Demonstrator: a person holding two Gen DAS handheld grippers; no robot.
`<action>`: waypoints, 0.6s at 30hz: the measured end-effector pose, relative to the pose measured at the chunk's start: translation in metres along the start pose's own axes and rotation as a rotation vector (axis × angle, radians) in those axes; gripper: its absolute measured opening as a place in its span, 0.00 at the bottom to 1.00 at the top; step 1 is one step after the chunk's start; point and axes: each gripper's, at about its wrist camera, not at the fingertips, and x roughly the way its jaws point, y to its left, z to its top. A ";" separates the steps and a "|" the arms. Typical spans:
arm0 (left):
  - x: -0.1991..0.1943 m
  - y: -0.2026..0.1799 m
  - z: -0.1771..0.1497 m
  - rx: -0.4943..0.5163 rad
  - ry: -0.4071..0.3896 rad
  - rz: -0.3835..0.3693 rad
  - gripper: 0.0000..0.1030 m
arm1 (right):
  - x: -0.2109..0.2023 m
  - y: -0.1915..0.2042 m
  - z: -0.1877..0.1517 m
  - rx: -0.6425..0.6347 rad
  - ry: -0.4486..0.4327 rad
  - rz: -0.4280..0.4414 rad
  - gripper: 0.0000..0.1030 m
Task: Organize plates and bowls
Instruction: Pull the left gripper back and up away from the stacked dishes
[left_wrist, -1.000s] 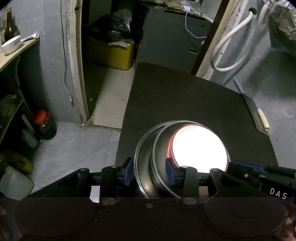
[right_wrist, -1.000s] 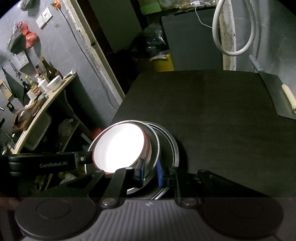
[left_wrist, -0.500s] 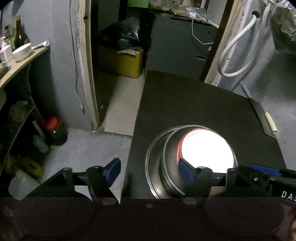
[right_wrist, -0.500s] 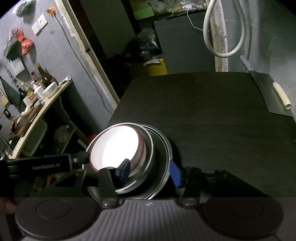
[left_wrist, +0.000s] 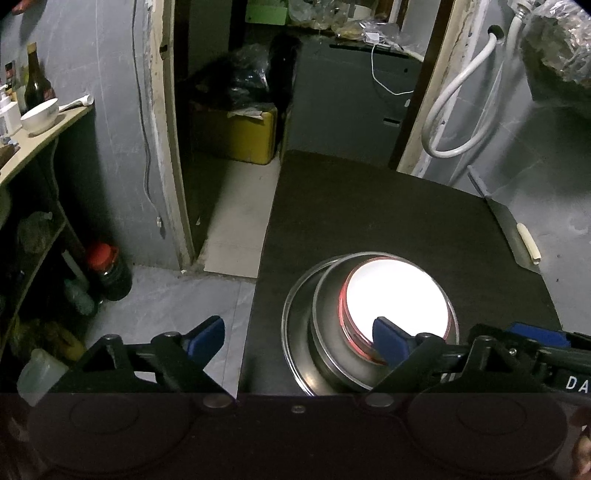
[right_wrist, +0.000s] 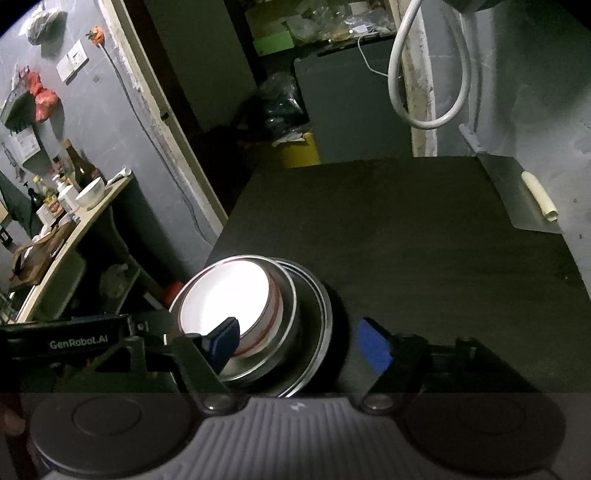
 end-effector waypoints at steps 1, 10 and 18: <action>-0.001 0.000 0.000 0.001 -0.004 -0.001 0.92 | -0.002 0.000 0.000 0.003 -0.006 0.000 0.80; -0.012 0.002 -0.001 0.007 -0.023 -0.007 0.98 | -0.014 0.005 -0.002 -0.003 -0.043 -0.013 0.91; -0.015 0.009 -0.004 -0.011 -0.014 -0.024 0.99 | -0.023 0.007 -0.007 0.010 -0.073 -0.028 1.00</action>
